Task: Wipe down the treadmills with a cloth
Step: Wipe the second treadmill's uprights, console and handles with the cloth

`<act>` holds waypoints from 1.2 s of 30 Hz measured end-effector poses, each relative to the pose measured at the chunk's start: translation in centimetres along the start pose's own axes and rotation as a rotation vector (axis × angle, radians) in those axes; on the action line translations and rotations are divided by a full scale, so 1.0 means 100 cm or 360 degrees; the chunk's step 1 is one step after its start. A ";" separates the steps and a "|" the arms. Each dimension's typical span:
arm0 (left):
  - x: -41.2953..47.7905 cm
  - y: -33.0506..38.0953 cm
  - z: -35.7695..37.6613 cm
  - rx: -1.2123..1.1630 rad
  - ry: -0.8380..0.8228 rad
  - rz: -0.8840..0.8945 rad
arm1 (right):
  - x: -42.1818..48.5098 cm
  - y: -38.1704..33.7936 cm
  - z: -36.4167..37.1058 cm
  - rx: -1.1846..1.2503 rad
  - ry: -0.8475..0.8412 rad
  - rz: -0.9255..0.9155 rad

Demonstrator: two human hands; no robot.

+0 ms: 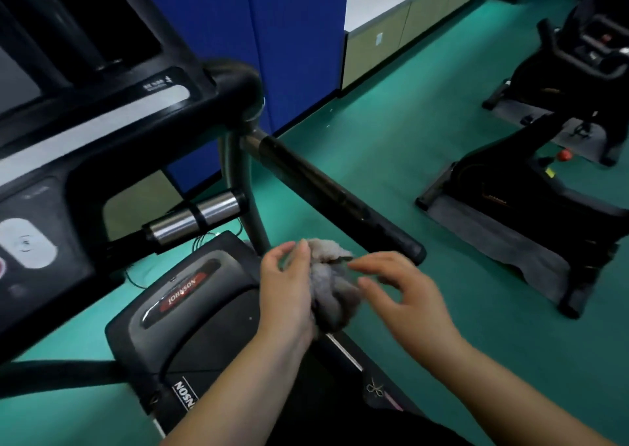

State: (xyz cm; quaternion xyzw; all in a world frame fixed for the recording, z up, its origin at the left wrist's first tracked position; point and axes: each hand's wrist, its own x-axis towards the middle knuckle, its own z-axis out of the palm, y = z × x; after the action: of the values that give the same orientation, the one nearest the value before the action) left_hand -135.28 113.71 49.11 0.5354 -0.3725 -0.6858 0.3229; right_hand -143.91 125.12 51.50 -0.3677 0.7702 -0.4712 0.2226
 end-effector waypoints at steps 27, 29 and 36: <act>0.176 0.023 0.070 0.1530 -0.0132 0.1626 | 0.042 0.057 -0.063 -0.0291 0.0061 0.0643; 0.176 0.025 0.070 0.1557 -0.0035 0.1575 | 0.045 0.054 -0.063 -0.0327 0.0033 0.0678; 0.092 -0.034 0.077 0.1493 -0.0272 0.1825 | 0.051 0.054 -0.060 -0.0444 0.0017 0.0711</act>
State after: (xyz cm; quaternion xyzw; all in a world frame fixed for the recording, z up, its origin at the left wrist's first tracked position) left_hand -144.91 108.92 42.81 0.2836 -0.8707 -0.2181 0.3375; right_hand -153.19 126.11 49.45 -0.2133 0.8910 -0.3014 0.2642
